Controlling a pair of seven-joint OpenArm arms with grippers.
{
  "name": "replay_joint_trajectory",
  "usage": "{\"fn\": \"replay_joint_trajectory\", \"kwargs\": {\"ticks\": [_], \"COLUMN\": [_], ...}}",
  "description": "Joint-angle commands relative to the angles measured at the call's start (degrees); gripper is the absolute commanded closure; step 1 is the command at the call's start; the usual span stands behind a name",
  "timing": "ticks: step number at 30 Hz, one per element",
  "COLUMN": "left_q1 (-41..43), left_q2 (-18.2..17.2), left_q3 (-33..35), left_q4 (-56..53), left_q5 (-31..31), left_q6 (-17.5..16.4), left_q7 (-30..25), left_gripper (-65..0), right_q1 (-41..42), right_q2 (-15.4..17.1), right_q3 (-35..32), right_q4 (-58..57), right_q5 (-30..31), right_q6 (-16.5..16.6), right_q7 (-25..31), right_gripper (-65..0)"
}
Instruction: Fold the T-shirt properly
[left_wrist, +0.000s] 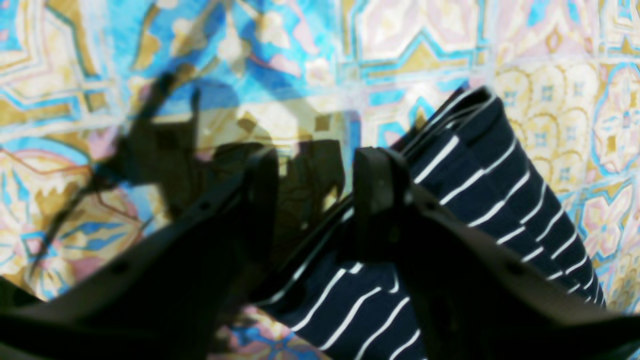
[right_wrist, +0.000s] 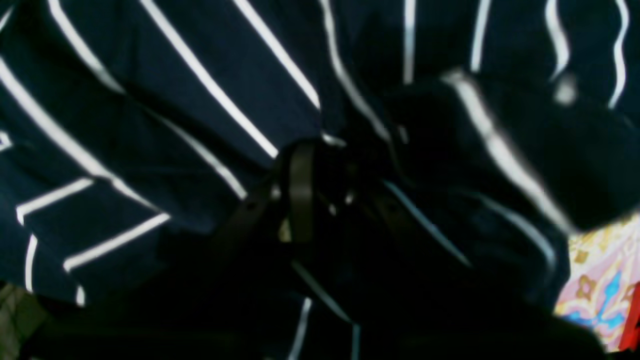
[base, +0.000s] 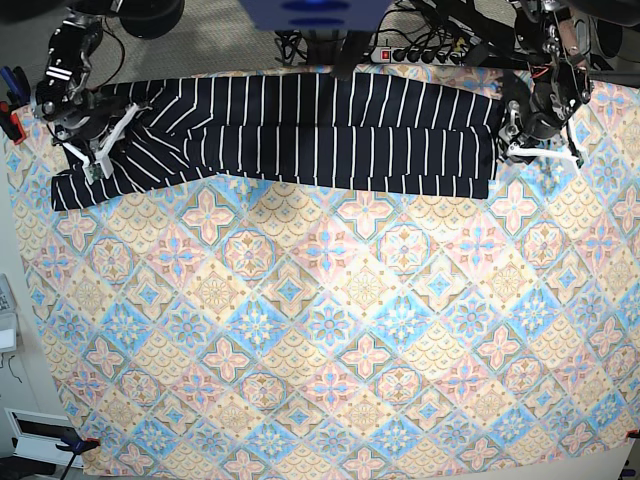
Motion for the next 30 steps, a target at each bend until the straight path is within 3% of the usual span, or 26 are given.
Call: {"fn": "replay_joint_trajectory", "kwargs": {"ticks": [1, 7, 14, 21, 30], "left_q1": [-0.13, -0.22, -0.3, -1.53, -5.58], "left_q2": [-0.64, -0.64, -1.25, -3.36, -9.08], "left_q3": [-0.18, -0.01, 0.08, 0.08, 6.85], "left_q4": [0.79, 1.32, 1.23, 2.02, -0.09], "left_q5": [-0.23, -0.4, -4.98, -4.98, -4.98], "left_q6": [-0.28, -0.46, -0.55, -0.55, -0.55], "left_q7": [-0.46, -0.64, -0.29, 9.56, 16.33], "left_gripper": [-24.5, -25.1, -25.3, -36.0, -36.6], "right_q1": [-0.56, -2.05, -3.02, -3.02, -2.93], "right_q2": [0.9, 0.81, 0.55, -0.16, -0.33], "right_q3": [0.14, 0.58, 0.14, 0.14, 0.05], "right_q4": [0.9, 7.76, 12.07, 11.72, 12.07], "right_q5": [-1.15, -0.98, -0.98, -0.98, -0.98], "right_q6": [0.08, 0.08, 0.08, 0.08, 0.08], "right_q7": [-2.08, 0.12, 0.3, 0.56, 0.56], "right_gripper": [-6.0, -5.9, -5.9, -5.8, -5.8]}}
